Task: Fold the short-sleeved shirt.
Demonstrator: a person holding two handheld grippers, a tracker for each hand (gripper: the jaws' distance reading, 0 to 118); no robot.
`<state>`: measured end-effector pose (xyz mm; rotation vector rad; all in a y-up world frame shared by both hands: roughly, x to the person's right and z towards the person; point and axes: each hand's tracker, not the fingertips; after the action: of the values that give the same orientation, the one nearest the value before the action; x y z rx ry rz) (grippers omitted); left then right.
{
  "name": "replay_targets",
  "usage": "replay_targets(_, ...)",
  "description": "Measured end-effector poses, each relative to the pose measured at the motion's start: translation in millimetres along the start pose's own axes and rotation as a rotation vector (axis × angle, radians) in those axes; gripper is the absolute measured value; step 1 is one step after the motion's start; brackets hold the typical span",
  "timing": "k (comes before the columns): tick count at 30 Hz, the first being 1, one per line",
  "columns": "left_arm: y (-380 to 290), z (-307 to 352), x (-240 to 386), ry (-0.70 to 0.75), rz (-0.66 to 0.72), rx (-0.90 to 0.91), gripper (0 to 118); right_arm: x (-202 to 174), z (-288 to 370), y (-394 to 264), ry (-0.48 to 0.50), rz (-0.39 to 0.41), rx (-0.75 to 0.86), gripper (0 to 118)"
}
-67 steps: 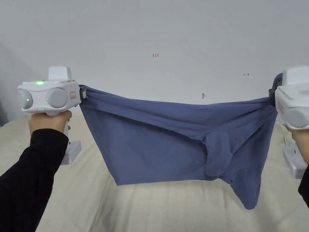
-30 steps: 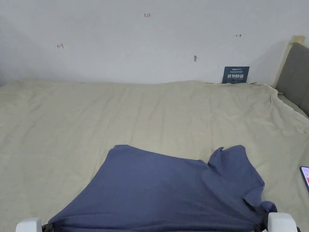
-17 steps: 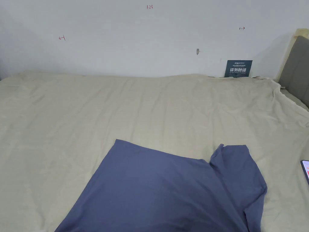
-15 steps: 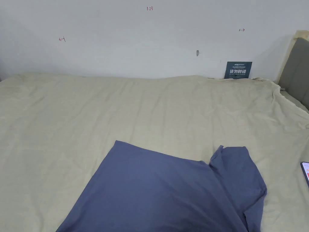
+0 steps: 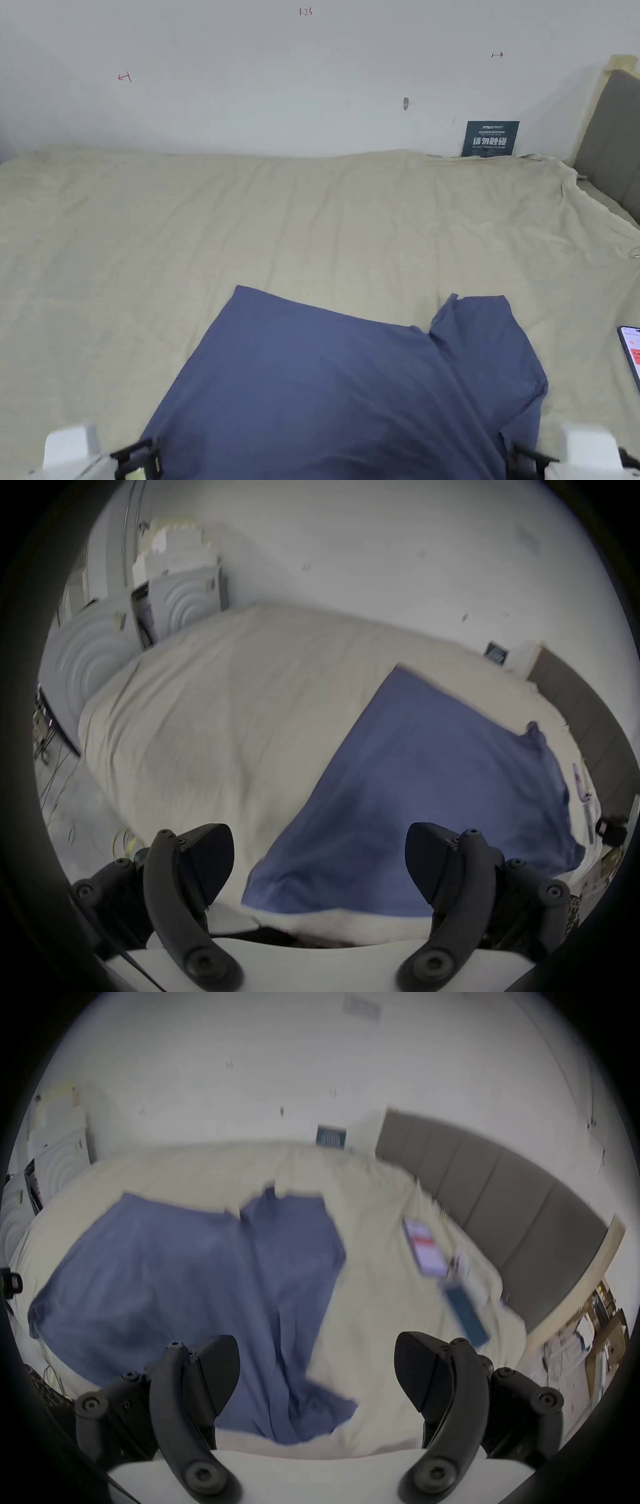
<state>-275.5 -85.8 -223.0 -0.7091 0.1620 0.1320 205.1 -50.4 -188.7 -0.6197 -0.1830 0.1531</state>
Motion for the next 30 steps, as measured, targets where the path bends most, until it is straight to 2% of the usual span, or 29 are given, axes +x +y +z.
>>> replay_targets(5, 59.1, 24.6, 41.5, -0.057, -0.092, 0.223, 105, 10.6, 45.1, 59.0, 0.024, -0.091, 0.259, 95)
replay_targets(7, 78.0, 35.2, 57.2, -0.088, -0.096, 0.290, 104, 21.2, 45.5, 67.6, 0.009, -0.099, 0.323, 95)
replay_targets(9, 91.7, 42.4, 73.6, -0.133, -0.103, 0.350, 97, 21.0, 54.1, 77.2, -0.007, -0.094, 0.369, 89)
replay_targets(11, 102.1, 44.9, 84.2, -0.158, -0.120, 0.398, 76, 24.4, 50.6, 77.0, -0.012, -0.089, 0.405, 71)
replay_targets(12, 106.4, 42.6, 90.4, -0.172, -0.124, 0.417, 54, 24.7, 52.3, 79.0, -0.013, -0.081, 0.416, 49)
replay_targets(13, 110.3, 41.5, 94.4, -0.183, -0.126, 0.429, 37, 25.0, 53.2, 80.8, -0.014, -0.074, 0.430, 32)
replay_targets(16, 121.0, 31.7, 103.6, -0.286, -0.090, 0.457, 23, 26.7, 46.2, 83.3, -0.015, -0.073, 0.469, 12)
replay_targets(17, 123.6, 27.9, 105.6, -0.279, -0.078, 0.462, 14, 27.2, 45.1, 83.8, -0.029, -0.072, 0.489, 0)
replay_targets(18, 127.8, 22.4, 108.0, -0.280, -0.066, 0.463, 4, 26.2, 41.7, 86.7, -0.020, -0.069, 0.490, 0)
replay_targets(19, 133.1, 14.9, 109.5, -0.290, -0.060, 0.451, 0, 27.9, 38.5, 90.1, -0.009, -0.067, 0.485, 0)
replay_targets(25, 173.6, -50.0, 127.5, -0.301, -0.110, 0.302, 0, 32.1, 9.4, 99.9, -0.007, -0.070, 0.468, 0)
replay_targets(30, 213.5, -143.6, 128.1, -0.277, -0.059, 0.108, 0, 33.4, -24.3, 106.8, -0.002, -0.074, 0.419, 0)
